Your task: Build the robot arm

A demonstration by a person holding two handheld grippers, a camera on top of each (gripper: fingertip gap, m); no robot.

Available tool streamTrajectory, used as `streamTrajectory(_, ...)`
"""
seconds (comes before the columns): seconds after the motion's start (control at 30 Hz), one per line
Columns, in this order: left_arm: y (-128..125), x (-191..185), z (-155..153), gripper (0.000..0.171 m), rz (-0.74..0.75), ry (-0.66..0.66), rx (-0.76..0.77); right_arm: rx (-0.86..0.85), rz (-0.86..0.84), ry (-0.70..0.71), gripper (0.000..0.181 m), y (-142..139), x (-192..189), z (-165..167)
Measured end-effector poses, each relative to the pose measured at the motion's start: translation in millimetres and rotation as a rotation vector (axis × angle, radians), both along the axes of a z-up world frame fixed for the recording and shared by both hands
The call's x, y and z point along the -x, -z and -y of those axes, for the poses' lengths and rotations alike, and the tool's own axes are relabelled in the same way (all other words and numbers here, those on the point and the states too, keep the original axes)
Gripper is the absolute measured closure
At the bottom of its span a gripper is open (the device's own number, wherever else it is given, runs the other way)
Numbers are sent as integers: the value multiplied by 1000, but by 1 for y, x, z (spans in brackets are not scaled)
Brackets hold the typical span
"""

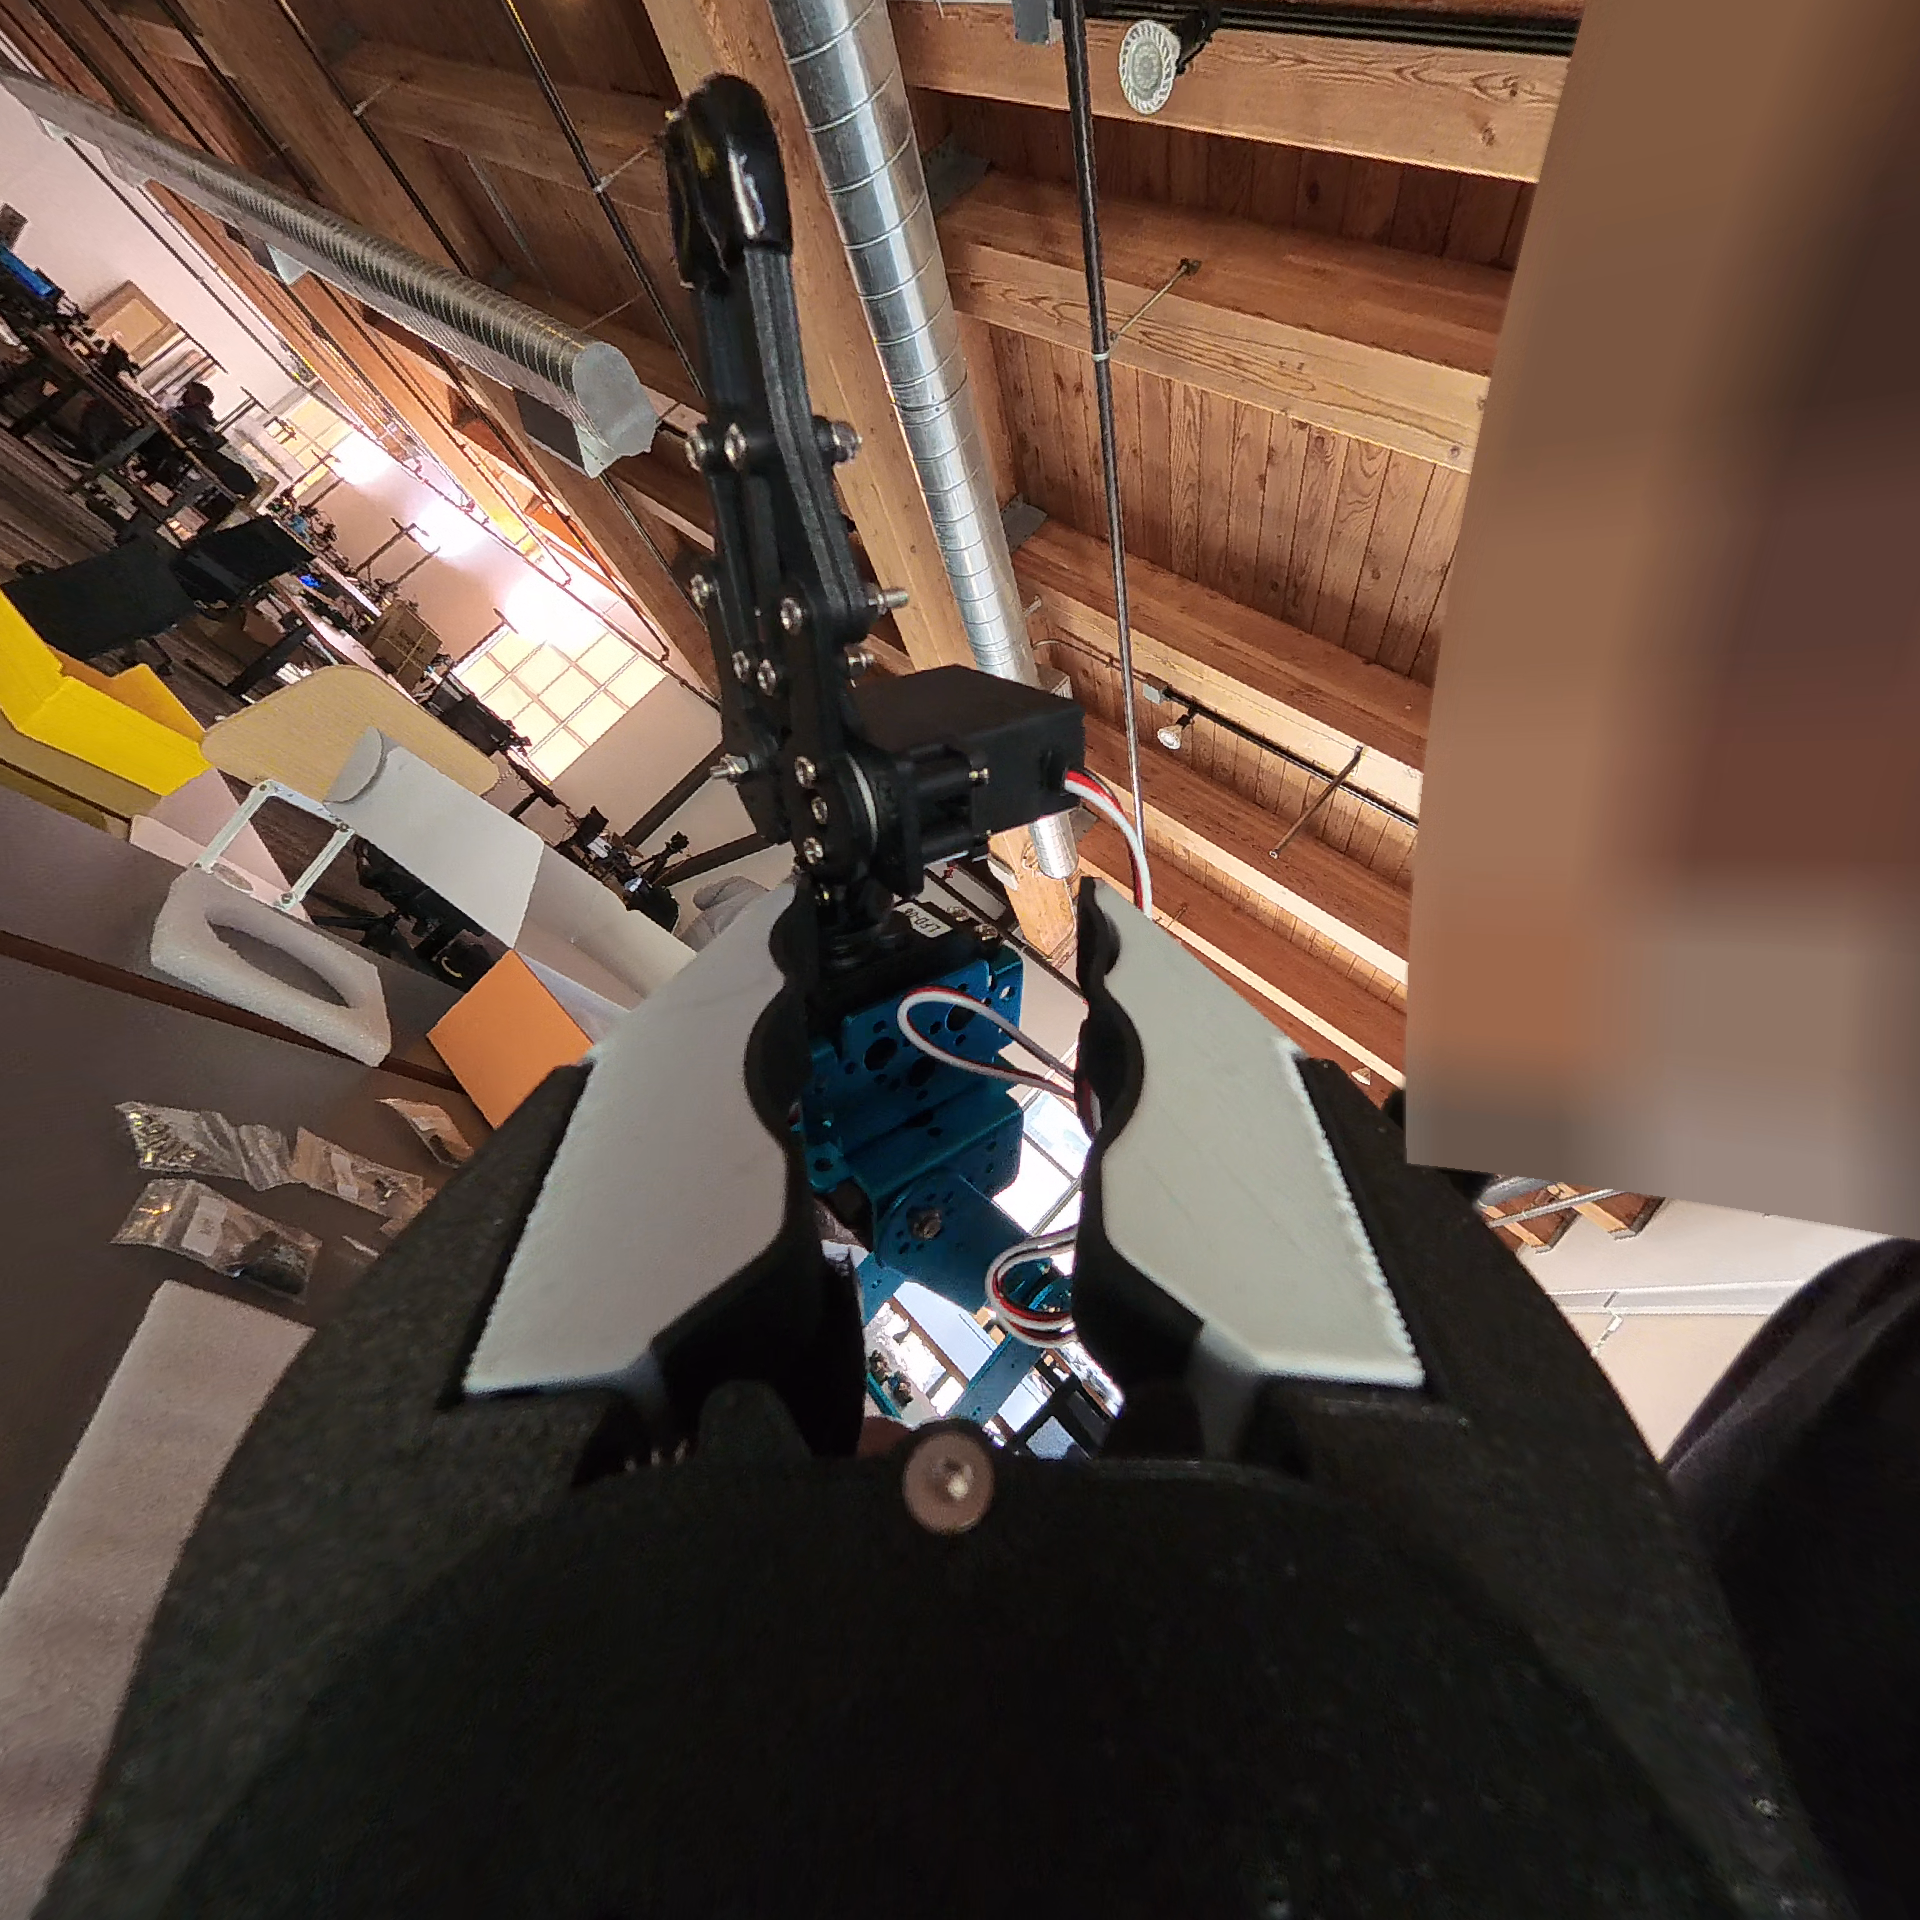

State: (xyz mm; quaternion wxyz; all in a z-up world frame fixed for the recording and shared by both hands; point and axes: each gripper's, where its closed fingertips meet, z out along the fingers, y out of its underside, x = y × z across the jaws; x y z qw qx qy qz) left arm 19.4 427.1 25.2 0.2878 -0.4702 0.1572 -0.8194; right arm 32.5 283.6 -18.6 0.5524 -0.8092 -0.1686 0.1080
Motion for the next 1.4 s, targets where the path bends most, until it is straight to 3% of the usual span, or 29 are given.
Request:
streamTrajectory(0.13, 0, 1, 0, 122, 8, 3, 5, -125, 110, -123, 178, -74, -18, -34)
streamTrajectory(0.23, 0, 1, 1, 122, 12, 5, 4, -128, 170, -225, 177, -92, -18, -77)
streamTrajectory(0.37, 0, 1, 0, 121, 16, 7, 8, -70, 214, -333, 177, -87, -7, -124)
streamTrajectory(0.5, 0, 2, 0, 121, 26, 7, 14, 32, 219, -373, 177, -68, 3, -143)
streamTrajectory(0.87, -2, 1, 1, 120, 55, 17, 34, 198, 177, -251, 177, -41, 9, -152)
streamTrajectory(1.03, -3, 1, 1, 120, 61, 23, 46, 220, 182, -170, 177, -38, 7, -157)
streamTrajectory(1.4, -2, 1, 0, 120, 56, 31, 53, 259, 240, -132, 176, -30, 9, -161)
